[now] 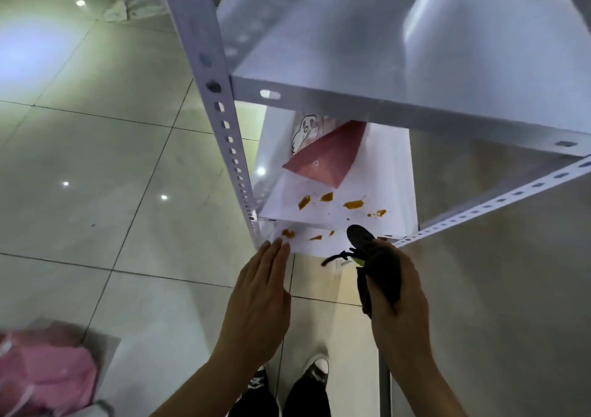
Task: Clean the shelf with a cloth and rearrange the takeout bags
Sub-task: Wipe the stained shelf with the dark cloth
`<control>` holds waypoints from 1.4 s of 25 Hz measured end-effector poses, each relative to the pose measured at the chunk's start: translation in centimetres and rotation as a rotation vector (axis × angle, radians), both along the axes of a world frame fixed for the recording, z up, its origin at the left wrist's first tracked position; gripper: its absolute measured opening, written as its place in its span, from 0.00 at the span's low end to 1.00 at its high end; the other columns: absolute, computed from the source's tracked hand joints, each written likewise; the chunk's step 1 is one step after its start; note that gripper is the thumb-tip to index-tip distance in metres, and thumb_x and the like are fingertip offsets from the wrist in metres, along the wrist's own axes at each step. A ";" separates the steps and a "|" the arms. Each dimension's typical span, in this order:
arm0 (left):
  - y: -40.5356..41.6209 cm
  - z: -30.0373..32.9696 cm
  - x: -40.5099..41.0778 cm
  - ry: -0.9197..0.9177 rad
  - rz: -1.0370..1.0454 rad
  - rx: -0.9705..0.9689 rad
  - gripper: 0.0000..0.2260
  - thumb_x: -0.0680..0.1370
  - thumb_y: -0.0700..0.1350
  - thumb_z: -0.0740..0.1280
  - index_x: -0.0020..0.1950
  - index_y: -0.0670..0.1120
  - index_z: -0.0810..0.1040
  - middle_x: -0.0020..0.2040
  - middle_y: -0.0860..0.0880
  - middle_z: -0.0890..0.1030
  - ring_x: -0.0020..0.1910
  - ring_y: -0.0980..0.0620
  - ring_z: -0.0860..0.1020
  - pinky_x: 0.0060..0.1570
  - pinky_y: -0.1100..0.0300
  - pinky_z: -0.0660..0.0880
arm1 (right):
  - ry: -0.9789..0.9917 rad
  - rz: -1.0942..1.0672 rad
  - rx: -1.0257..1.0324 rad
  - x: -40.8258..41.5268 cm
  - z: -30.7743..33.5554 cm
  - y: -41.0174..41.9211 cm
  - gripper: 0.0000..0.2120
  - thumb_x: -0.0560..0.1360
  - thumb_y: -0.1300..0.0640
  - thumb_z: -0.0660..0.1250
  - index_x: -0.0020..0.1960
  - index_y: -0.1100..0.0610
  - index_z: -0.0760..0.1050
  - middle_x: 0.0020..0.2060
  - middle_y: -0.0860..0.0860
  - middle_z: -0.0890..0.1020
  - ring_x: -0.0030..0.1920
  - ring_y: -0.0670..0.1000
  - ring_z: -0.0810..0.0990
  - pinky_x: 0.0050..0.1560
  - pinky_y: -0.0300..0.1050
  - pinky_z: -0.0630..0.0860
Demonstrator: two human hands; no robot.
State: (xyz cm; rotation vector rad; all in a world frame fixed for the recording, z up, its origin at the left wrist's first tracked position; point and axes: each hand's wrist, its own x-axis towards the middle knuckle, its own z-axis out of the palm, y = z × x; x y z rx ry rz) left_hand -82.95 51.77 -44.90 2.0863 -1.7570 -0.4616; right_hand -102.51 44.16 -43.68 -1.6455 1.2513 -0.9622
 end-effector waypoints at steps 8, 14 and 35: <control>-3.9 -7.9 0.5 0.008 0.055 0.039 0.33 0.75 0.34 0.68 0.78 0.38 0.60 0.78 0.39 0.63 0.77 0.41 0.62 0.74 0.48 0.63 | 0.228 0.219 -0.173 5.1 -5.8 -5.3 0.24 0.80 0.50 0.63 0.75 0.51 0.68 0.70 0.50 0.75 0.67 0.57 0.74 0.67 0.59 0.73; -7.4 -12.1 2.6 -0.089 0.088 0.062 0.32 0.78 0.34 0.63 0.79 0.37 0.53 0.79 0.37 0.55 0.80 0.42 0.53 0.77 0.46 0.58 | 0.637 0.430 -0.456 12.4 -9.3 -11.2 0.28 0.78 0.53 0.65 0.77 0.55 0.68 0.75 0.52 0.71 0.77 0.54 0.65 0.78 0.57 0.58; -6.9 -11.8 2.6 -0.084 0.086 0.132 0.39 0.76 0.36 0.64 0.80 0.40 0.44 0.81 0.41 0.43 0.80 0.46 0.42 0.79 0.51 0.53 | 0.808 0.436 -0.228 9.3 -11.5 -10.7 0.29 0.83 0.45 0.56 0.82 0.52 0.56 0.82 0.49 0.54 0.82 0.47 0.46 0.81 0.49 0.38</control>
